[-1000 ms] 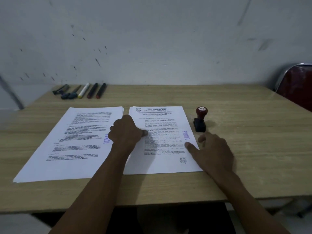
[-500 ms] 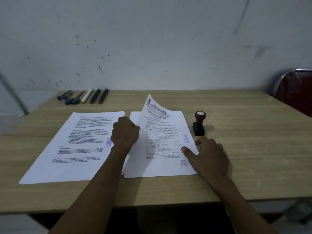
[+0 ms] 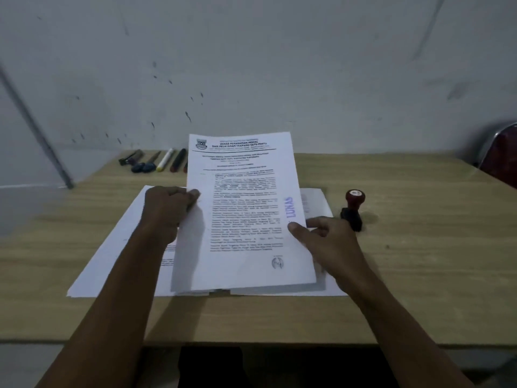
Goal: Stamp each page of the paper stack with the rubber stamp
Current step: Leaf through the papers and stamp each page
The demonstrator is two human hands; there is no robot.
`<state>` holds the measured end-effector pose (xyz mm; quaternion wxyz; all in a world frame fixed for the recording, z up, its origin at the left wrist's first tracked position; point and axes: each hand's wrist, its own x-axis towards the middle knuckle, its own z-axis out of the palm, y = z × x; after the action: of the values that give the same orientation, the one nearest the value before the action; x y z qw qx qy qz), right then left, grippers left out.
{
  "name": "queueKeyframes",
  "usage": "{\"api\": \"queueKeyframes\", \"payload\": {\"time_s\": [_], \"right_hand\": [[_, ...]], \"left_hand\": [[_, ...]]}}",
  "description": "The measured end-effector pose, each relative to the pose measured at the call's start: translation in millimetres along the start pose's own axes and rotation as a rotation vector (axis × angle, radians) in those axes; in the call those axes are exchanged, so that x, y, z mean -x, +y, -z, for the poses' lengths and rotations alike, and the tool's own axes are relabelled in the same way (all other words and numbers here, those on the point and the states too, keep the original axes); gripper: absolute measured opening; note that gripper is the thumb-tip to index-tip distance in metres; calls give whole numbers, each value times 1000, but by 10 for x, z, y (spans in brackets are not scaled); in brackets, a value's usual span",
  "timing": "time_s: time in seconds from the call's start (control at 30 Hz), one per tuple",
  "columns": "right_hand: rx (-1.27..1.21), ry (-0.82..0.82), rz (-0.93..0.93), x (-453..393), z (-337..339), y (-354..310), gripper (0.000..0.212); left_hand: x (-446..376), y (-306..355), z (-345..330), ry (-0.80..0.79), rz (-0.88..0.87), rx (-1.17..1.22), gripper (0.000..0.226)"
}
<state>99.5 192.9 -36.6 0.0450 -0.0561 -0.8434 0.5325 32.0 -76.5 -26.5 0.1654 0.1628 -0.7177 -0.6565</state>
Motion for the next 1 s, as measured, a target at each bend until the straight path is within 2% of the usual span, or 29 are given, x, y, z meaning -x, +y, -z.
{"api": "queueKeyframes", "payload": {"time_s": [0.03,0.07,0.1,0.13,0.23,0.4,0.47,0.57,0.63,0.8,1.0], "right_hand": [[-58,-54,6,-9,-54,-62,18],[-98,-91,11,-17,-115,-115,7],[-118,-115,13,-27,-189,-156,8],[-130,-131,14,-35,-282,-200,14],[-100,-174,27,-55,-586,-312,18],[55,-199,17,-56,-1056,-432,19],[120,-193,17,-68,-1206,-457,9],[224,-177,41,-63,-1356,-512,41],[304,-179,72,-54,-1400,-529,50],[463,-180,105,-53,-1433,-540,50],[601,-142,158,-7,-1393,-604,47]], "left_hand": [[-27,-1,92,15,-10,-10,1],[-85,-30,186,35,-16,-48,15],[-109,-45,279,51,-23,-85,29],[-152,-77,384,73,-34,-115,33],[-238,-135,673,141,-64,-211,17],[-351,-236,937,218,-109,-495,11],[-396,-258,984,241,-128,-580,10],[-488,-307,1037,251,-130,-662,9],[-543,-343,1049,245,-126,-693,9],[-629,-408,1043,241,-92,-735,13],[-606,-459,1021,217,-41,-845,38]]}}
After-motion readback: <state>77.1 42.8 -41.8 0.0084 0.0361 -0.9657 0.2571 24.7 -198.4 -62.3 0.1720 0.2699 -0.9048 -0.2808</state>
